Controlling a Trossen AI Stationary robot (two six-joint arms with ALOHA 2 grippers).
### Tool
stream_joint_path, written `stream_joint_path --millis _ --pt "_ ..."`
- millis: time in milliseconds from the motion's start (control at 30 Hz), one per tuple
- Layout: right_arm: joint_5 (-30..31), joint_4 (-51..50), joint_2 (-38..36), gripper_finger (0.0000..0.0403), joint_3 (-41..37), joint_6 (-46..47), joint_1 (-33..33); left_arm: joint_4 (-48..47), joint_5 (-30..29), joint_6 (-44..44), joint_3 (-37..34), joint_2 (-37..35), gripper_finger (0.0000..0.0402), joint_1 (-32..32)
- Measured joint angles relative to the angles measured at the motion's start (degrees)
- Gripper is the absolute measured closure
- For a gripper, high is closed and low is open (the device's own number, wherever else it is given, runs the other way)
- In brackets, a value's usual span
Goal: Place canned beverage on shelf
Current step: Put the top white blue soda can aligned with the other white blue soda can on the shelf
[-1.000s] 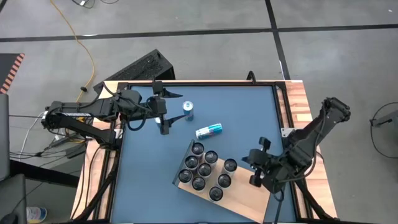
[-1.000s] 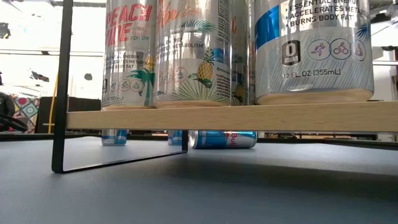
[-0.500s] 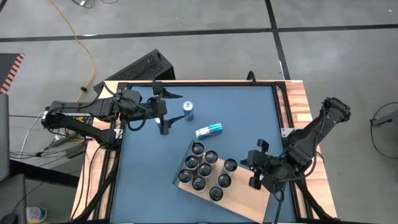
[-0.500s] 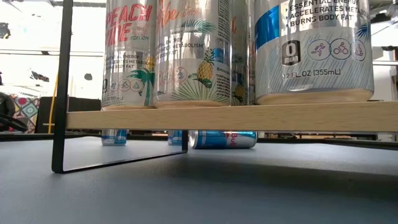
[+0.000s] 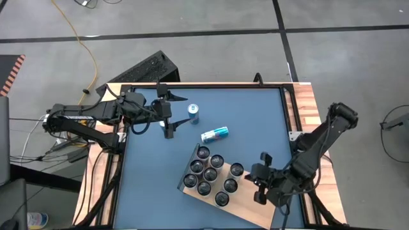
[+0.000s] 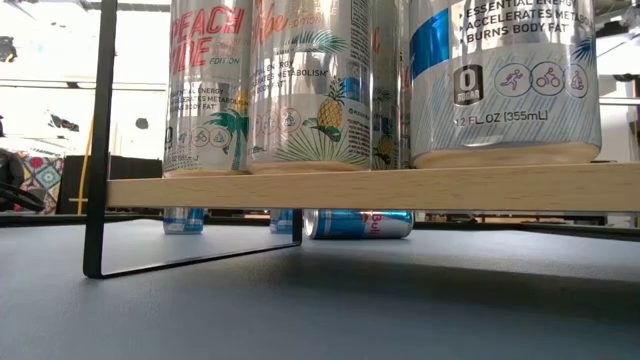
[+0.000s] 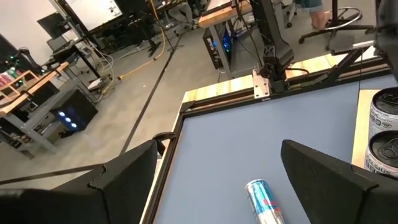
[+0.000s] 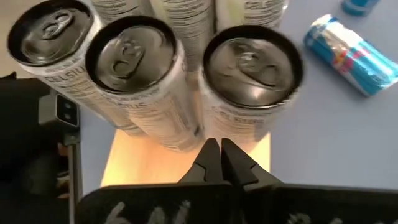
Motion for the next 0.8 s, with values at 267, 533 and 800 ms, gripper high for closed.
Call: stream_joint_path --millis 267,533,800 --pt "-0.3 0.7 1.4 0.0403 0.1 -0.3 -0.4 0.3 0.0 0.0 0.0 0.0 0.0072 0.0" --pt "-0.1 0.6 1.4 0.0403 0.1 -2.0 -2.4 0.3 0.2 -0.2 0.0 0.0 0.0072 0.0" --pt "-0.1 -0.7 1.4 0.0403 0.1 -3.1 -3.3 -0.3 0.2 -0.4 0.0 0.0 0.0072 0.0"
